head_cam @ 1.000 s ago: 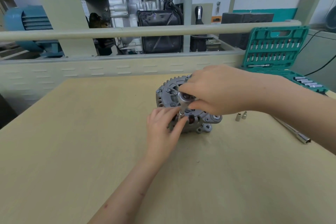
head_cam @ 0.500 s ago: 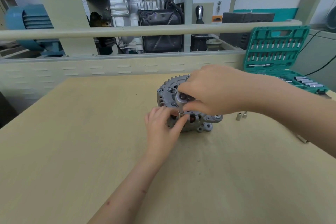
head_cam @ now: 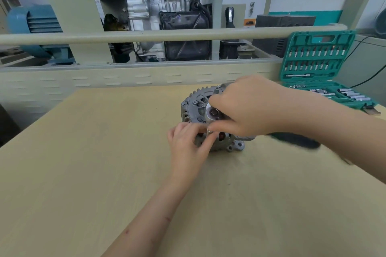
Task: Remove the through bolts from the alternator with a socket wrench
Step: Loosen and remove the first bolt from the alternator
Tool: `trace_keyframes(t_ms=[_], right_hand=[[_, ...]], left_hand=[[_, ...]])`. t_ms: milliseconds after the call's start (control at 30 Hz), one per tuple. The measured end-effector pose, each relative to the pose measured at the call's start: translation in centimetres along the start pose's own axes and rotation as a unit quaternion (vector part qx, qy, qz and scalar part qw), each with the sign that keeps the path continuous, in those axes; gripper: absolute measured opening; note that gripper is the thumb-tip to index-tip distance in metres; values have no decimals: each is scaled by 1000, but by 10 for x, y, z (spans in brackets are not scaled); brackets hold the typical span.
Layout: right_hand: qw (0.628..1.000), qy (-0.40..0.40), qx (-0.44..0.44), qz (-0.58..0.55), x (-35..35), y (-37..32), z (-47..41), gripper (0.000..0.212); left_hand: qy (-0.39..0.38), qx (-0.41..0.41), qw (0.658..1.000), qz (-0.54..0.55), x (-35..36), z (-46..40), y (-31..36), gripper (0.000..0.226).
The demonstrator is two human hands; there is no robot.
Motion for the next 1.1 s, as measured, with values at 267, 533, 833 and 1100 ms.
trace_keyframes(t_ms=[267,533,833,1100], right_hand=[[998,6,-50,-37,6,3,2,32],[1000,17,5,-23,2,6,4,49],[997,22,-4,-67,5,14,5,39],[998,32,15,-44,4,11,2,42]], left_hand=[[-25,24,999,-27,3,0,4,17],[7,-1,1000,2,-1,-2,3,16],[-7,32,999,-7,-1,1,6,15],[23,12,999,19,-4,-2,2,13]])
Point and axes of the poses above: each hand's wrist, its own z-axis away from the middle knuckle, its own x-axis out of the palm, y = z × x, the point moved 9 cm from there along -z, towards the middle knuckle, and after that the axes turned 10 degrees about -x, right-handed, at the moved point
